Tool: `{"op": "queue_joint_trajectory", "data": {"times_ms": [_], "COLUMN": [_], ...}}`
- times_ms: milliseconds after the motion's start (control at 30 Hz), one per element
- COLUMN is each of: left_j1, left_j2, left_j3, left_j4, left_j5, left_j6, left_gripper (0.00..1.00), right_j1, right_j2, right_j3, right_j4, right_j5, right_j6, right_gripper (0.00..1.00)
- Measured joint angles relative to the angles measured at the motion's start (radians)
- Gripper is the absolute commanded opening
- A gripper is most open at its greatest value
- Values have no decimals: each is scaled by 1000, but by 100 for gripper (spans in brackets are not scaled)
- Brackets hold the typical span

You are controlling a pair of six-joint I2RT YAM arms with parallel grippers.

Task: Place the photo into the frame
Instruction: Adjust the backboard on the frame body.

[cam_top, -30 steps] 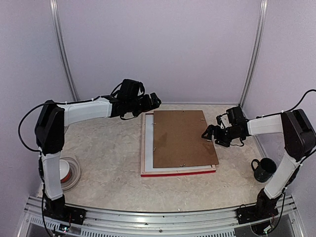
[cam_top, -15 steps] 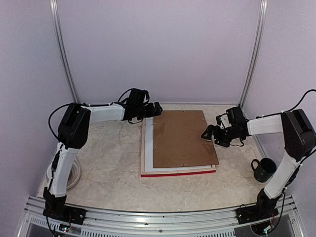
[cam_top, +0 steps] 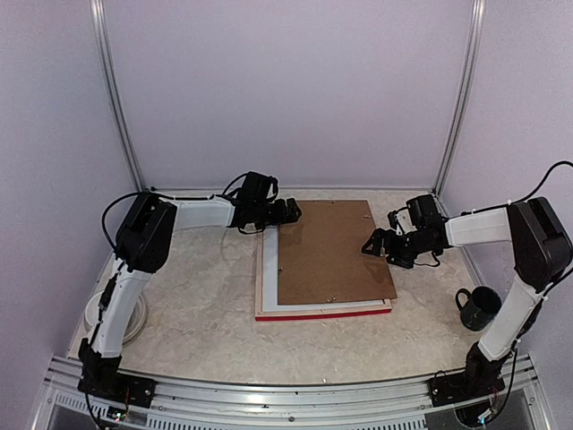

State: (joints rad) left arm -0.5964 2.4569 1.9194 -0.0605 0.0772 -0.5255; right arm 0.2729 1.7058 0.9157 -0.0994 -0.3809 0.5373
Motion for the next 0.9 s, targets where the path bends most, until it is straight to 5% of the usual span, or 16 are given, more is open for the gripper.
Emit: {"op": "queue_joint_trajectory", "data": {"times_ms": [900], "left_j1": [-58], "left_j2": [-31], "left_j3": [-94], "left_j4": [24], "left_j5": [-45], "left_j6": [8], "left_gripper": [99], "right_j1": [8], "right_j2": [27], "right_j3": [20], "right_j4": [-7], "right_j5": [3], "right_j6": [0], "right_gripper": [99]}}
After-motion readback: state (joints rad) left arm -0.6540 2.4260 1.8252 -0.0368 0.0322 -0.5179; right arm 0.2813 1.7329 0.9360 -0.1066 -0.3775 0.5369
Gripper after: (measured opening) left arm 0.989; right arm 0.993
